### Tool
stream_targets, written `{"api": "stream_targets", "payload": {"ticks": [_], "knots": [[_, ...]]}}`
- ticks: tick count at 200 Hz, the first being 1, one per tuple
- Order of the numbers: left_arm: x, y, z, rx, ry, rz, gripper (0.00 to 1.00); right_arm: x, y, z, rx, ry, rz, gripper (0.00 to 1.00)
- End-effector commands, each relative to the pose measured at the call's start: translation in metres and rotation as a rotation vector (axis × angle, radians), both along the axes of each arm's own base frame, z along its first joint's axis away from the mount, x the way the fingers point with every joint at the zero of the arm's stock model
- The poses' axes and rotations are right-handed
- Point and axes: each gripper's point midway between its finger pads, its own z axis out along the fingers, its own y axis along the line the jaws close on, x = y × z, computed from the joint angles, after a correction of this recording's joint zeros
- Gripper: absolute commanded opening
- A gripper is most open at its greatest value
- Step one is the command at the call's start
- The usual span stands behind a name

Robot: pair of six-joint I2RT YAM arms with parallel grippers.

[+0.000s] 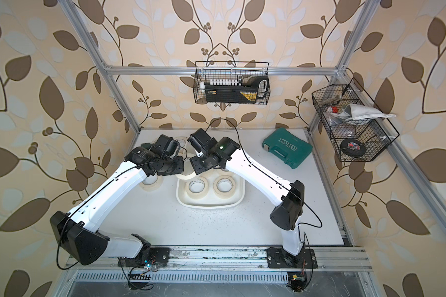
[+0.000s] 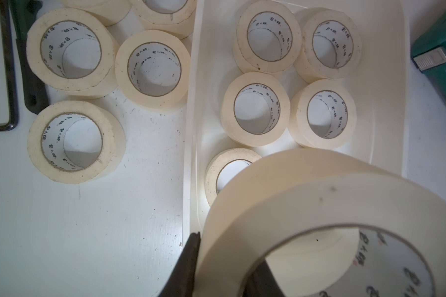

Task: Take out the art tape in the storage box
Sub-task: Place the art tape at the center of the board.

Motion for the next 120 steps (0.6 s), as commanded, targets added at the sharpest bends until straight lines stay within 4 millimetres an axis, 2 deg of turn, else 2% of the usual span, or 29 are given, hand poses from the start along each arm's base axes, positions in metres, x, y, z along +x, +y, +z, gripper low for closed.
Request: {"api": "stream_targets", "payload": {"ticks": [1,35,59,87,118,120], "knots": [[0.004,0.035,0.010,-0.004,-0.038,0.149,0.04,-0.005,-0.007,0.019,0.056,-0.031,0.005,0.61],[0.011,0.091,0.005,-0.018,-0.054,0.356,0.05,-0.006,-0.022,0.018,0.061,-0.056,-0.025,0.61],[0.015,0.120,-0.011,-0.008,-0.031,0.465,0.05,-0.006,-0.033,0.012,0.057,-0.050,-0.045,0.62],[0.018,0.141,-0.037,0.013,0.032,0.558,0.05,-0.006,-0.045,0.001,0.054,-0.021,-0.064,0.61],[0.020,0.151,-0.065,0.048,0.093,0.620,0.01,-0.006,-0.054,-0.013,0.051,0.023,-0.086,0.62],[0.021,0.151,-0.073,0.056,0.118,0.621,0.01,-0.006,-0.055,-0.014,0.051,0.026,-0.088,0.62]]}}
